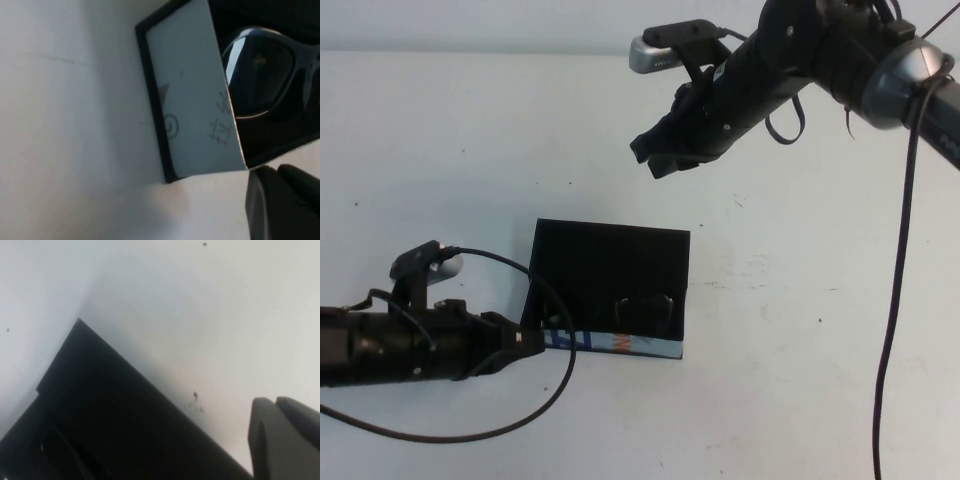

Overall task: Return glasses to glasses case
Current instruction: Close the glasses case

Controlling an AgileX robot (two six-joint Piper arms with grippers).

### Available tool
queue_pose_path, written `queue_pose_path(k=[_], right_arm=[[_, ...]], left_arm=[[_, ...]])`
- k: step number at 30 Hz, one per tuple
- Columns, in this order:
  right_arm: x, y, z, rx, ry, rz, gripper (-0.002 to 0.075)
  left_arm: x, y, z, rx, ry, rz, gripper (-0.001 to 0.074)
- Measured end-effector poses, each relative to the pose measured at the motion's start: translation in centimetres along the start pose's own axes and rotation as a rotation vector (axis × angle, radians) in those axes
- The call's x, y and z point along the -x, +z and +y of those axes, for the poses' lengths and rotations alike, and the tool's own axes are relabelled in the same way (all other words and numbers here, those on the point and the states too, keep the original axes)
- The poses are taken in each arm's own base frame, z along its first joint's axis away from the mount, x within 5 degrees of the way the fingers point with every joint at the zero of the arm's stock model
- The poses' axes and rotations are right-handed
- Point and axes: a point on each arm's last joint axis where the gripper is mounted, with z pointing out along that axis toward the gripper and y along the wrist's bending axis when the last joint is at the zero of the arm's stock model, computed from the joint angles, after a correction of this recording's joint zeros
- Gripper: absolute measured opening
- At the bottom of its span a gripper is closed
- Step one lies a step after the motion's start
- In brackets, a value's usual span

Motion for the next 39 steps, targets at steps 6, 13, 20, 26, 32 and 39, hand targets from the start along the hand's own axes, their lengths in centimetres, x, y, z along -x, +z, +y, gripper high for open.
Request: queue_pose_path(k=[6, 13, 20, 26, 32, 39], right_arm=[[0.5, 2.1, -0.6, 0.028, 0.027, -0.019, -0.0011], [1.1, 5.4, -1.4, 0.068, 0.032, 0.005, -0.0011], [-0.5, 8.4, -2.0, 0.122, 0.033, 0.172, -0.0011], [-0.2, 8.1, -1.8, 0.133, 0.053, 0.165, -0.0011], [-0.2, 8.0, -1.1, 0.141, 0.052, 0.169, -0.0011], [-0.3, 8.1, 0.1, 0.151, 0.053, 0.180, -0.0011]], left_arm=[[-0.1, 0.7, 0.7, -0.002, -0.010, 0.021, -0.0004], [-0.5, 1.2, 1.2, 0.001, -0.013, 0.042, -0.0004], [-0.5, 1.2, 1.2, 0.000, -0.013, 0.041, -0.0004], [-0.5, 1.2, 1.2, 0.000, -0.013, 0.041, -0.0004], [-0.5, 1.2, 1.2, 0.000, -0.013, 0.041, -0.0004], [-0.5, 1.2, 1.2, 0.000, -0.013, 0.041, -0.0004]])
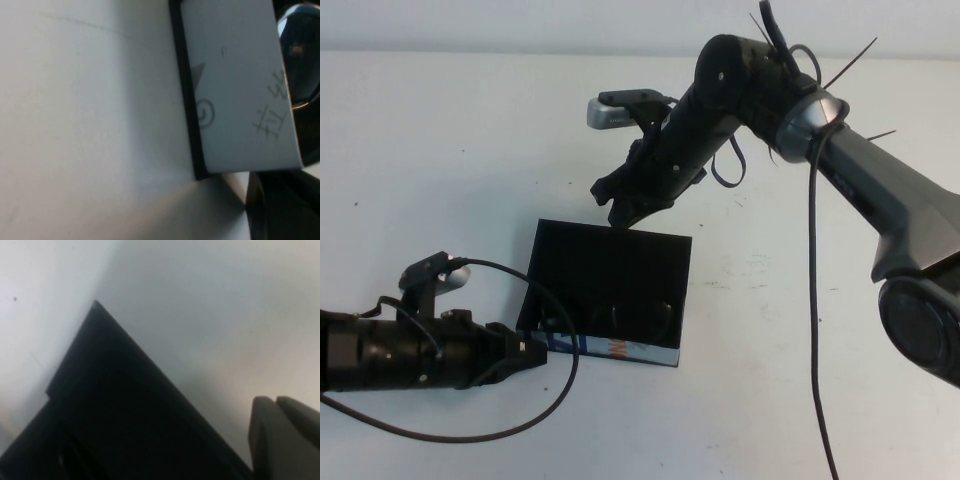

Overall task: Return glasses to glasses case
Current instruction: Close the glasses case

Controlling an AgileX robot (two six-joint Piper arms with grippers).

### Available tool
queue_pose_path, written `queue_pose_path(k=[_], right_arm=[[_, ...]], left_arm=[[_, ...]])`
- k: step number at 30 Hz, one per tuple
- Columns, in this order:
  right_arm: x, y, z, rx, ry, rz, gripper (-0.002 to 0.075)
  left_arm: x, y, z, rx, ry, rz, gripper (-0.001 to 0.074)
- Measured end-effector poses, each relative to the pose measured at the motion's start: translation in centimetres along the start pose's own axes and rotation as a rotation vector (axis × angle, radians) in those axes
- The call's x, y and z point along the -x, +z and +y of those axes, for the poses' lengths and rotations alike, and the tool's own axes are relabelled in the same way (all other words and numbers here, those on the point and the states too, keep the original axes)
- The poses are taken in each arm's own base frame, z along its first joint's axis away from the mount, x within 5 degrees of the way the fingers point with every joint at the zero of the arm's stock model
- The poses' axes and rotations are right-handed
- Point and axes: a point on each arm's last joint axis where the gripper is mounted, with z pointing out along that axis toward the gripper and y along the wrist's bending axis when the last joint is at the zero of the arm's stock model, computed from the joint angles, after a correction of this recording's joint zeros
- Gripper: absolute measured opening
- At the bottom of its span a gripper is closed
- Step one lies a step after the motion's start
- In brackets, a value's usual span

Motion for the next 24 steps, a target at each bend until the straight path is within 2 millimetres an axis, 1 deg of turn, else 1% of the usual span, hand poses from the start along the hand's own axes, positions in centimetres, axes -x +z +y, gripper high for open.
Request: queue_pose_path(k=[3, 7, 11, 16, 20, 24], right_arm=[[0.2, -0.7, 0.8, 0.002, -0.011, -0.012, -0.0011], [0.0, -1.5, 1.8, 0.005, -0.016, -0.011, -0.0011], [-1.1, -1.9, 2.1, 0.001, -0.007, 0.026, -0.0011], [-2.5, -1.9, 3.2, 0.037, 0.003, 0.081, -0.0011], [-3.0, -2.8, 4.2, 0.093, 0.011, 0.078, -0.0011], [-3.8, -3.9, 5.7, 0.099, -0.009, 0.088, -0.0011]], left_arm=[[0.0, 0.0, 0.0, 0.000, 0.000, 0.000, -0.0004], [0.0, 0.0, 0.0, 0.002, 0.000, 0.000, -0.0004], [0.0, 0.0, 0.1, 0.006, 0.001, 0.002, -0.0004], [0.0, 0.0, 0.1, 0.008, 0.000, 0.000, -0.0004], [0.0, 0.0, 0.1, 0.009, -0.001, -0.001, -0.0004], [0.0, 0.0, 0.1, 0.011, 0.001, -0.001, -0.0004]])
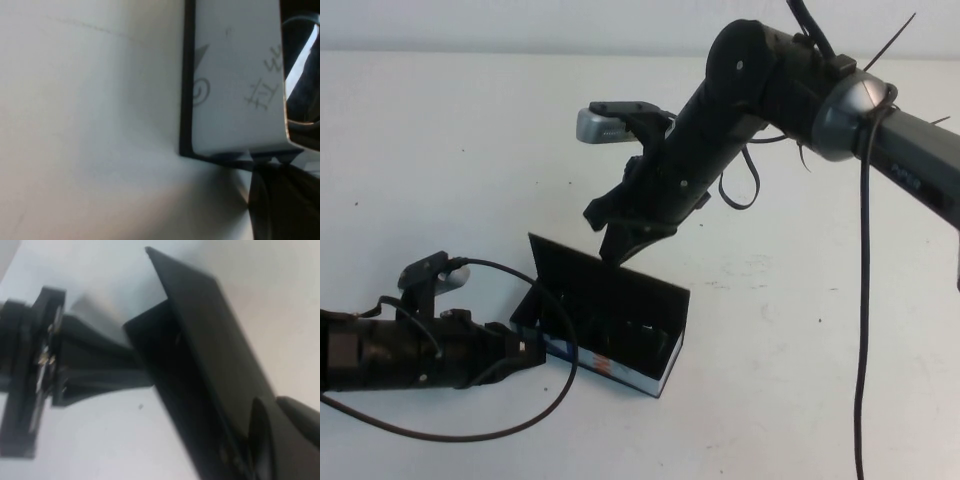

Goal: Return glasses to glasses case

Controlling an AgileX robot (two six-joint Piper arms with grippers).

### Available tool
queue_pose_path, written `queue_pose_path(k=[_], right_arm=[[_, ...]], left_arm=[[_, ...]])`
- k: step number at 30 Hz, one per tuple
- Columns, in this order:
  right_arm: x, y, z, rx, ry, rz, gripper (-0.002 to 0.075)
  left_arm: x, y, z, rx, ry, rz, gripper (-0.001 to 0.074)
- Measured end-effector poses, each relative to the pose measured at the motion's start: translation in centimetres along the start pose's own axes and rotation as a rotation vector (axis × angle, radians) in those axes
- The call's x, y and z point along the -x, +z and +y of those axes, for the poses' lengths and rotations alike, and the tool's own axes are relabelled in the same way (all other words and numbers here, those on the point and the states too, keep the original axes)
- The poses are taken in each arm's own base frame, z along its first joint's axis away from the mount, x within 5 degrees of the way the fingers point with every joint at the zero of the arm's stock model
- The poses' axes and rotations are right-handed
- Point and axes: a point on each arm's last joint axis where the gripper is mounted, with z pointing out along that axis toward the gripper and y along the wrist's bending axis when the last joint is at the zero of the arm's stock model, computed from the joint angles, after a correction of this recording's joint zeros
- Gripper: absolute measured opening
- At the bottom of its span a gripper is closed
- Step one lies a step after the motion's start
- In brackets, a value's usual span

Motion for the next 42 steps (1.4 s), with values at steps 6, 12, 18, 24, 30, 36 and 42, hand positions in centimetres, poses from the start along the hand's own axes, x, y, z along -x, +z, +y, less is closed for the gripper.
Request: queue_pose_path(k=[6, 12, 18, 24, 30, 36, 42], right_arm=[[-1.7, 1.6, 2.9, 0.016, -0.041, 0.079, -0.0011], [-2.9, 3.2, 3.4, 0.008, -0.051, 0.144, -0.0011], [-3.1, 4.7, 2.5, -0.004, -0.040, 0.176, -0.0011], [-3.3, 5.8, 2.0, 0.008, -0.021, 0.199, -0.0011], [-3.1, 4.1, 3.0, 0.000, -0.046, 0.166, -0.0011], [-3.9, -4.5, 7.4, -0.085, -0.136, 0.013, -0.0011], [-9.9, -12.0, 10.6, -0.181, -0.108, -0.165, -0.0011]], left_arm=[[0.3, -0.8, -0.2, 0.072, 0.012, 0.004, -0.0004], [1.2, -4.4, -2.2, 0.214, 0.093, -0.034, -0.0004], [2.0, -9.8, -7.1, 0.235, 0.233, -0.207, -0.0004], [0.8, -15.6, -12.4, 0.215, 0.426, -0.444, -0.0004], [-2.1, -19.9, -14.8, 0.293, 0.557, -0.685, -0.0004], [-6.8, -21.8, -13.2, 0.441, 0.542, -0.951, -0.0004], [-10.5, -22.3, -11.7, 0.495, 0.539, -1.132, -0.0004]])
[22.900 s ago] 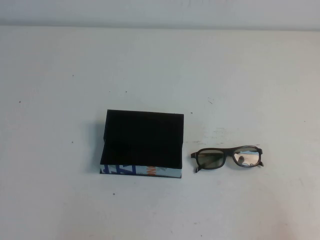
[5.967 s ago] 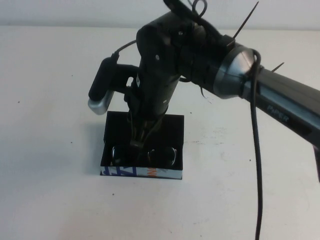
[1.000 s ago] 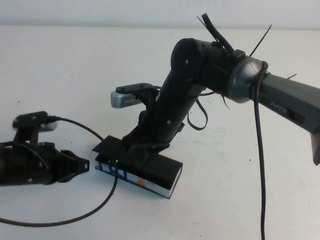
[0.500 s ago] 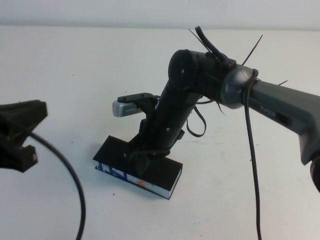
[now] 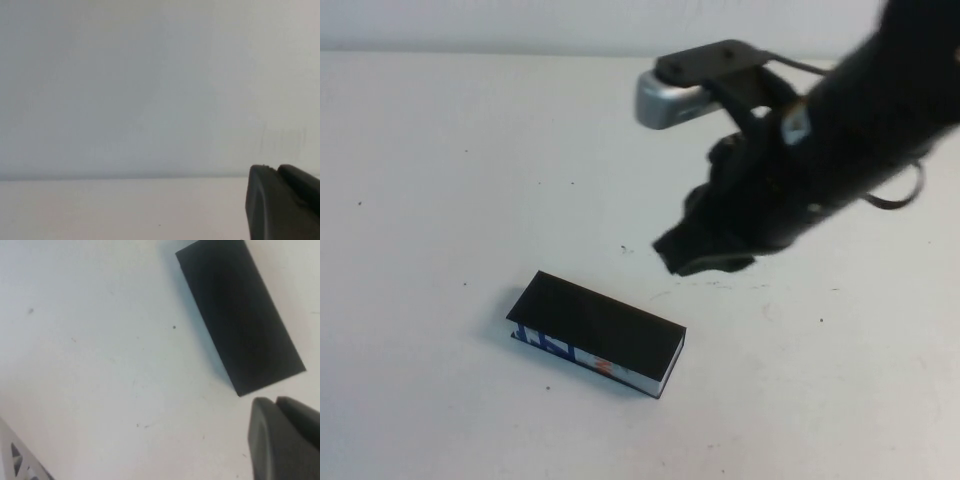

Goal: Return glasses to glasses case

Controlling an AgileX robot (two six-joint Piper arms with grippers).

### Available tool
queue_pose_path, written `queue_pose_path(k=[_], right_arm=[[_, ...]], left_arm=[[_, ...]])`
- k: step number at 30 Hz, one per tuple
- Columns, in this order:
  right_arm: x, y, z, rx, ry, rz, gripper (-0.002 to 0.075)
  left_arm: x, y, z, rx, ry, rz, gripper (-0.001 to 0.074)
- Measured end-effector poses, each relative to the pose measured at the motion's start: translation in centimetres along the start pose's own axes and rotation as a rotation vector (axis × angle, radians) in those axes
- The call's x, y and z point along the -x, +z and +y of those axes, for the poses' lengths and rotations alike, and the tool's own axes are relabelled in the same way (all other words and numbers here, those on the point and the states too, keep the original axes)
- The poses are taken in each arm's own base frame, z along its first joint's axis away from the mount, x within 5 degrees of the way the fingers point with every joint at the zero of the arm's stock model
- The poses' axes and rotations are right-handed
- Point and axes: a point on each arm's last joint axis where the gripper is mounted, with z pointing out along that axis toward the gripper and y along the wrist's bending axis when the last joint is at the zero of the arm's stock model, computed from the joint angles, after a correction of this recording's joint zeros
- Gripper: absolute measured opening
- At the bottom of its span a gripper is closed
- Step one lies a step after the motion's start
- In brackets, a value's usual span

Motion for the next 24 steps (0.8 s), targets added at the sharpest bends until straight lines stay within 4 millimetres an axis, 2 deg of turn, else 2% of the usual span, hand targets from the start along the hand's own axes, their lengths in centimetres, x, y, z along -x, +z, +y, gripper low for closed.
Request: queue_pose_path(k=[3, 11, 14, 20, 23, 24], right_arm=[[-3.9, -4.0, 0.6, -0.048, 0.034, -0.122, -0.0011], [-16.0, -9.9, 0.7, -0.132, 0.098, -0.349, -0.0011], [-19.6, -11.2, 0.9, -0.125, 0.110, -0.454, -0.0011], [-26.9, -14.1, 0.7, -0.121, 0.113, -0.827, -0.0011], [-30.5, -14.1, -0.1, -0.160, 0.146, -0.927, -0.0011], [-31.2, -13.9, -0.4, -0.174, 0.156, -0.924, -0.0011]], left_arm=[[-1.4, -0.9, 0.3, 0.026, 0.053, -0.029, -0.0004], [-6.7, -1.1, 0.9, 0.063, 0.030, 0.085, -0.0004], [-7.6, -1.2, 1.1, 0.078, 0.028, 0.106, -0.0004], [-7.6, -1.2, 1.2, 0.090, 0.026, 0.102, -0.0004], [-7.6, -1.2, 1.2, 0.092, 0.026, 0.101, -0.0004], [-7.6, -1.2, 1.2, 0.092, 0.026, 0.101, -0.0004]])
